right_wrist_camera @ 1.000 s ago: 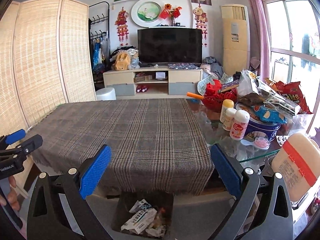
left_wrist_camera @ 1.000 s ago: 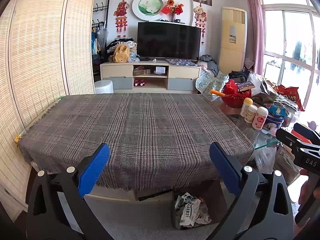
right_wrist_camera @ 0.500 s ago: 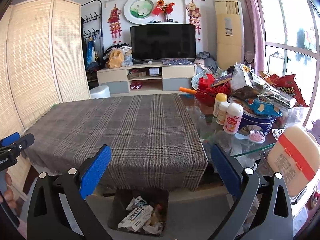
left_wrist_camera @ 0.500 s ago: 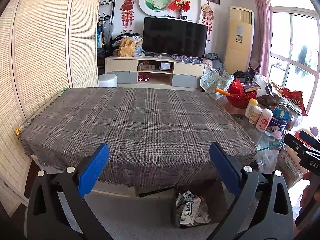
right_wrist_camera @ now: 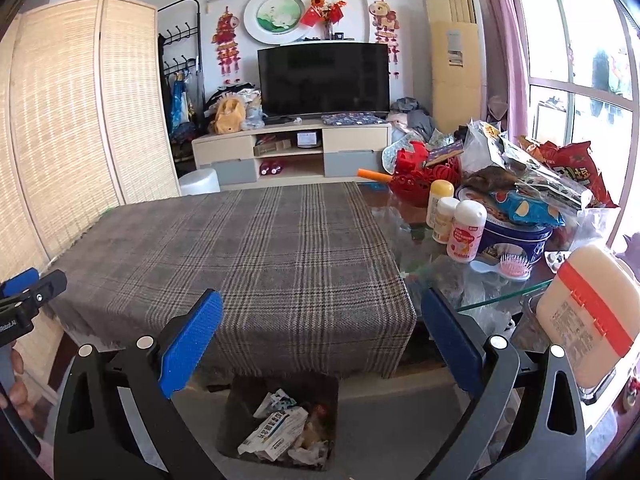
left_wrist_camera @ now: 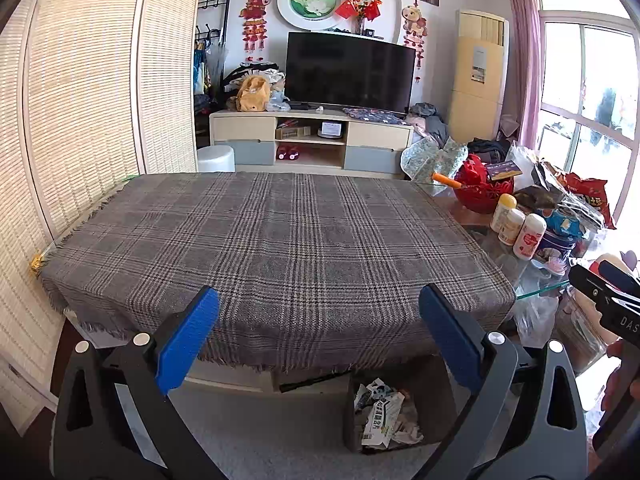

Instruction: Collect trash

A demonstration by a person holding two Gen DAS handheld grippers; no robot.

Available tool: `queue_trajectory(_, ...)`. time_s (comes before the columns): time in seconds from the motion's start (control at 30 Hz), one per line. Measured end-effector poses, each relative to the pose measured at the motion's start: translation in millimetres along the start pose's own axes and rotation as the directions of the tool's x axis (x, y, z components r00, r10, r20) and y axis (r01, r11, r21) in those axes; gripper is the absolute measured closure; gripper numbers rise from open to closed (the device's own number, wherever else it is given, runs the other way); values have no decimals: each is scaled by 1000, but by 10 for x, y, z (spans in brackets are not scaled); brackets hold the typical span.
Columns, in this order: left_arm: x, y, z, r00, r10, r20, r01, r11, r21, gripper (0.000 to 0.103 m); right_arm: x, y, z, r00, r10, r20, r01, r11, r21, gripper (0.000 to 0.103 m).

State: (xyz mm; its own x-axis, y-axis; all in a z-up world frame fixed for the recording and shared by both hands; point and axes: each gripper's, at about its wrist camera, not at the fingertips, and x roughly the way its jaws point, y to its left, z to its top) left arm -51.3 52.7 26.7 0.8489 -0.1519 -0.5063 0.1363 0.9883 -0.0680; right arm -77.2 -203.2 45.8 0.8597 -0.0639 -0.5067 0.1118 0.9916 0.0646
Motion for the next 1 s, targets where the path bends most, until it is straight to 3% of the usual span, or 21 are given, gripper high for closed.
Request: queue_trajectory(1.0,6,-12,-7,1000,21,1,-21,999,25,8,23,-3,-8,1000,11,-12,-11,1000,0,3)
